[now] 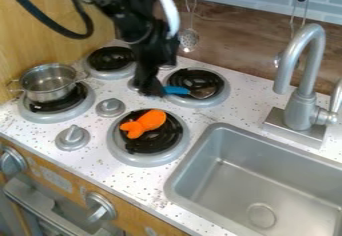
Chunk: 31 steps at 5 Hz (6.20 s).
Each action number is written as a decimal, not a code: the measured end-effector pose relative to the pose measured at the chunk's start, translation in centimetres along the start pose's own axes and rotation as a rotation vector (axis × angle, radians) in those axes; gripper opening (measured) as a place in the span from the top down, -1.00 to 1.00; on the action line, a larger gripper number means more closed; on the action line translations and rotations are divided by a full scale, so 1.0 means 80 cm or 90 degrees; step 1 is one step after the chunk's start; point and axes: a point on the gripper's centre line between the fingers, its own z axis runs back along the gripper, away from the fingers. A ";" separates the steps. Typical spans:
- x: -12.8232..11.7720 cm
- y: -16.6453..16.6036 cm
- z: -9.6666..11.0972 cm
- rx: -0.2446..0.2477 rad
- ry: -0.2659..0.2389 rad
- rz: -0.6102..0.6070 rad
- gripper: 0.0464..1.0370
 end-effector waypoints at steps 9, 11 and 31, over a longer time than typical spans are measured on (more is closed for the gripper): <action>-0.081 -0.026 -0.086 -0.109 0.169 0.397 -0.92; -0.098 -0.020 -0.107 -0.152 0.138 0.431 -0.86; -0.040 0.036 -0.131 -0.213 -0.023 -0.034 0.18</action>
